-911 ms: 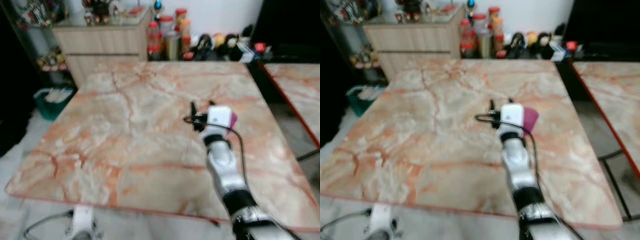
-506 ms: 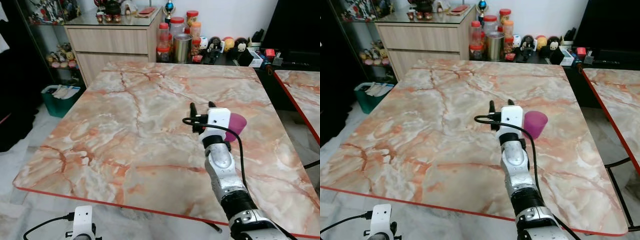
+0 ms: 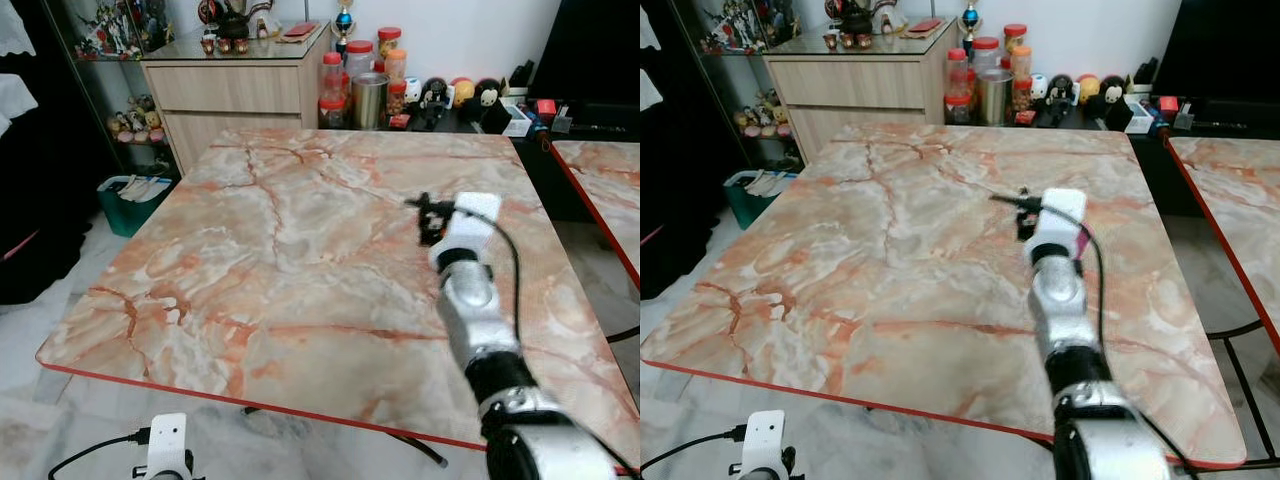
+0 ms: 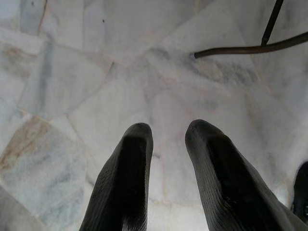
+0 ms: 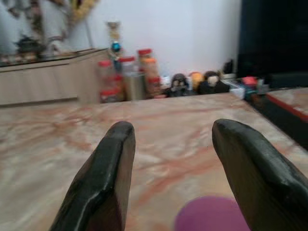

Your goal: Setting the table

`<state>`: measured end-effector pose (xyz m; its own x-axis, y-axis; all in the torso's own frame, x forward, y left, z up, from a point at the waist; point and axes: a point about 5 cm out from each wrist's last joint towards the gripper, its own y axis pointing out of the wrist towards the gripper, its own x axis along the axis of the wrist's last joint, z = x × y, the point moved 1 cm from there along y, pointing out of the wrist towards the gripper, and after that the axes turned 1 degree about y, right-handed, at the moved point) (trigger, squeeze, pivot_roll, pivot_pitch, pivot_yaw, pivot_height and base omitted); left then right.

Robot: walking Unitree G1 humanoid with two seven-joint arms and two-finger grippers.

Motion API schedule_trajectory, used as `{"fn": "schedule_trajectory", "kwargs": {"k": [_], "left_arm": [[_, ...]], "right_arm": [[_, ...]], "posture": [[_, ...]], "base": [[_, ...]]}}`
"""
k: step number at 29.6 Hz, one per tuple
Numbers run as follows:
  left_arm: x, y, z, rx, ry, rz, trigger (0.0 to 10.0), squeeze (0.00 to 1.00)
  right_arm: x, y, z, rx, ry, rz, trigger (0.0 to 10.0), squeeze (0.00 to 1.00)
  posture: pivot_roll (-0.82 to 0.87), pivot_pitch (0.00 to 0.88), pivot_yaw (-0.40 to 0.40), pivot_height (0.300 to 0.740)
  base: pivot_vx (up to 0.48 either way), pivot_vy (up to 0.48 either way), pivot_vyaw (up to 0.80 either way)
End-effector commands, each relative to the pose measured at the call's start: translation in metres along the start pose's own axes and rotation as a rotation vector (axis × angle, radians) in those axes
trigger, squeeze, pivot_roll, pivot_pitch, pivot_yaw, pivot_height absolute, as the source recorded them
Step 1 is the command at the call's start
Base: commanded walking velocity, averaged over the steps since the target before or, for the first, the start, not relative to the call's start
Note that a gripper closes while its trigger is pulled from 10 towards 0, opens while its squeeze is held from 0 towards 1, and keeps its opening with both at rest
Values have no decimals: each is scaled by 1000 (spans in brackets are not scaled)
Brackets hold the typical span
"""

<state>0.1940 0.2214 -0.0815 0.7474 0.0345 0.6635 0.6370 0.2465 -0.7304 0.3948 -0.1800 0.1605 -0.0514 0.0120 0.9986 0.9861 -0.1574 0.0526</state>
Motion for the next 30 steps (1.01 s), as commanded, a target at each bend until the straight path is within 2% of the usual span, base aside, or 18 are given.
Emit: {"fn": "schedule_trajectory", "kwargs": {"k": [1, 5, 10, 19, 20, 21, 24, 25, 26, 27, 30], "left_arm": [[0, 0, 2, -4, -18, 7, 10000, 0], [1, 1, 0, -12, -22, 8, 10000, 0], [1, 1, -1, -18, -25, 10, 10000, 0], [-1, 0, -3, -30, -35, 17, 10000, 0], [-2, 0, -4, -32, -35, 19, 10000, 0], [-2, 0, -4, -33, -35, 19, 10000, 0], [-2, 0, -4, -35, -34, 20, 10000, 0], [-2, 0, -5, -36, -34, 20, 10000, 0], [-2, 0, -5, -37, -34, 20, 10000, 0], [-2, 0, -5, -38, -33, 21, 10000, 0], [-3, -1, -6, -41, -33, 24, 10000, 0]], "right_arm": [[-12, 0, 6, 31, -40, 93, 10000, 0], [-14, 1, 9, 68, -63, 119, 10000, 0], [-9, 5, 23, 187, -132, 151, 10000, 0], [0, 10, 23, 174, -122, 146, 10000, 0], [-2, 10, 19, 158, -131, 169, 10000, 957], [-3, 10, 18, 153, -133, 175, 10000, 1000], [-6, 9, 14, 136, -137, 191, 10000, 969], [-7, 8, 13, 129, -134, 198, 10000, 773], [-9, 8, 13, 126, -134, 204, 10000, 78], [-10, 7, 12, 122, -133, 209, 10000, 0], [-14, 5, 14, 114, -127, 225, 10000, 0]], "posture": [[13, 0, 42, 740], [20, 0, 40, 740], [17, 0, 40, 740], [18, 0, 36, 740], [16, 0, 36, 740], [14, 0, 37, 740], [14, 0, 36, 740], [15, 0, 35, 740], [14, 0, 35, 740], [14, 0, 35, 740], [12, 0, 37, 740]], "base": [[0, 0, 0], [0, 0, 0], [0, 0, 0], [0, 0, 0], [0, 0, 0], [0, 0, 0], [0, 0, 0], [0, 0, 0], [0, 0, 0], [0, 0, 0], [0, 0, 0]]}}
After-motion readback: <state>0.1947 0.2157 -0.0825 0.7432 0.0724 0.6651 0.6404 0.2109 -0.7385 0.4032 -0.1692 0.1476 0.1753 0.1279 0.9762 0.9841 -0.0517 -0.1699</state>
